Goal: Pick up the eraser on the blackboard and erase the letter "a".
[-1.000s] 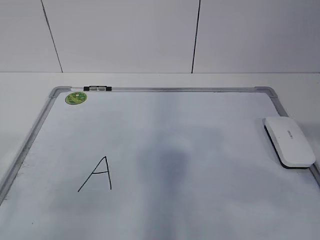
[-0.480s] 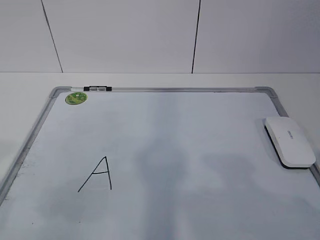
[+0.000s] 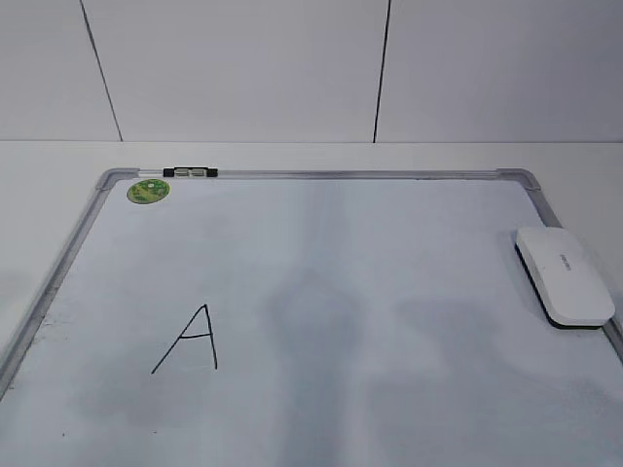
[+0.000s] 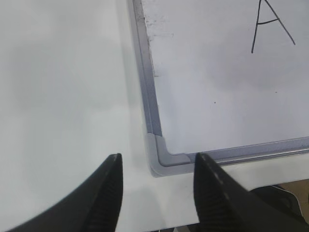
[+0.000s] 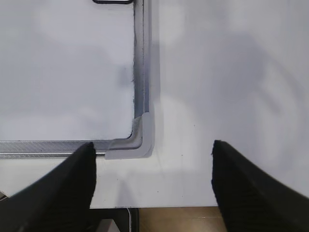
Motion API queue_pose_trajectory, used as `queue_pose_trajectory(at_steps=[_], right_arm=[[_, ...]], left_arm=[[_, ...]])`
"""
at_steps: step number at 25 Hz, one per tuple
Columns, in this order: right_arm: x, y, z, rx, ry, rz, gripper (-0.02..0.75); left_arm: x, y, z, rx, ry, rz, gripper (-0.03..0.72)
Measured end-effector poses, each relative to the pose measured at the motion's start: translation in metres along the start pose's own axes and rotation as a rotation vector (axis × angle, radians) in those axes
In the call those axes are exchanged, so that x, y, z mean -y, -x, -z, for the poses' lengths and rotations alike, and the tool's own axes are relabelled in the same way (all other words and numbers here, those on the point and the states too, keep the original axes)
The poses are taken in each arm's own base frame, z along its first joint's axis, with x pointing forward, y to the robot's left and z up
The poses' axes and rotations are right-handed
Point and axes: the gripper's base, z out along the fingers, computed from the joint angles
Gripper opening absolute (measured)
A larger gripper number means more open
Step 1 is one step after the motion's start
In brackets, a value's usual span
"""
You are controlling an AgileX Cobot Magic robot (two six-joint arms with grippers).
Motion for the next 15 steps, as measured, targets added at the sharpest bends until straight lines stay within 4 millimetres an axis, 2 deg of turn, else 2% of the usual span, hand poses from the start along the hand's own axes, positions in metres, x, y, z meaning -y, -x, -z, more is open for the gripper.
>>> queue_pose_trajectory(at_steps=[15], right_arm=[[-0.0006, 0.0002, 0.0000, 0.002, 0.007, -0.005, 0.593]], left_arm=[[0.0001, 0.0000, 0.0000, 0.000, -0.002, 0.001, 0.361]])
